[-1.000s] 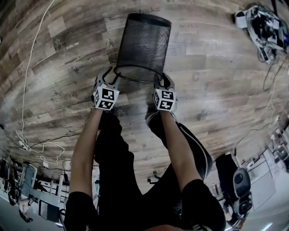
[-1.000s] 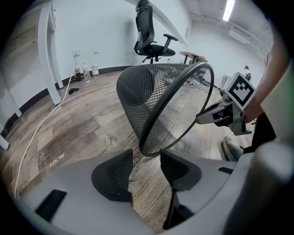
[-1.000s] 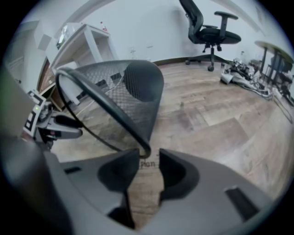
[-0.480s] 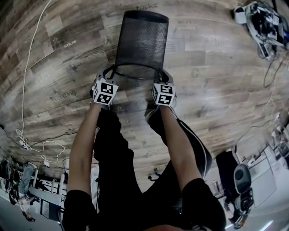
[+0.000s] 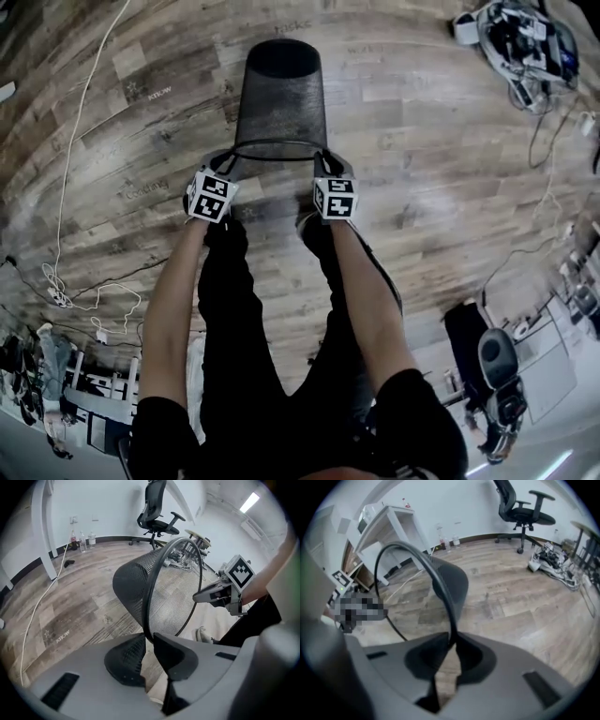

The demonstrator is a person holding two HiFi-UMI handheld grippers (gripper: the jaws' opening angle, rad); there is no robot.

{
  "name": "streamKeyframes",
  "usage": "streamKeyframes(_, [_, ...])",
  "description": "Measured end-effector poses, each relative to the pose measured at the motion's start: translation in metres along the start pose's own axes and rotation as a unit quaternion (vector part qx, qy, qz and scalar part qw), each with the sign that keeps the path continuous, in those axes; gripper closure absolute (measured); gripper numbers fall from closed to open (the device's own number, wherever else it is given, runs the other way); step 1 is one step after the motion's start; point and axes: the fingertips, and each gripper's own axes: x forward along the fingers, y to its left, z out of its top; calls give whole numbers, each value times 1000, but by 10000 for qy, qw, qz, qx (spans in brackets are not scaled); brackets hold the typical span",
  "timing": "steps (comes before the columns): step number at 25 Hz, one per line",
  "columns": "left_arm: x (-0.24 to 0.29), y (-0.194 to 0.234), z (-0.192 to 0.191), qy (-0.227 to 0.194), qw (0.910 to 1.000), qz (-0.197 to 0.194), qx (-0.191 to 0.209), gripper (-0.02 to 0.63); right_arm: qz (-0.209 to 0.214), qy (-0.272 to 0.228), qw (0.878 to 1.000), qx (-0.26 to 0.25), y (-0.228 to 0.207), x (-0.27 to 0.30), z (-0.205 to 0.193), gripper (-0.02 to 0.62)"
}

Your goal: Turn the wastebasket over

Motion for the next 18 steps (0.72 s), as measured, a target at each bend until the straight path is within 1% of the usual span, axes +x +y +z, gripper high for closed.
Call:
streamKeyframes(5, [-40,-13,16,89,9975,-379,-590,526,74,266,9986,454,7,-35,27,531])
streamKeyframes(8, [-57,-15,17,304,9917,-581,-1102,525,230,596,9959,642,15,-48,39,534])
streamKeyframes(11, [-72,-20,16,573,9826,-809,-1571,525,346,1030,9914,733,20,-55,47,535])
streamKeyframes(14, [-84,-28,11,830,9735,-1017,-1870,525,447,1429,9845,913,24,-58,46,537])
streamKeyframes(18, [-85,-29,1,1147,9565,-1182,-2408,525,570,1836,9770,924,30,-54,46,538])
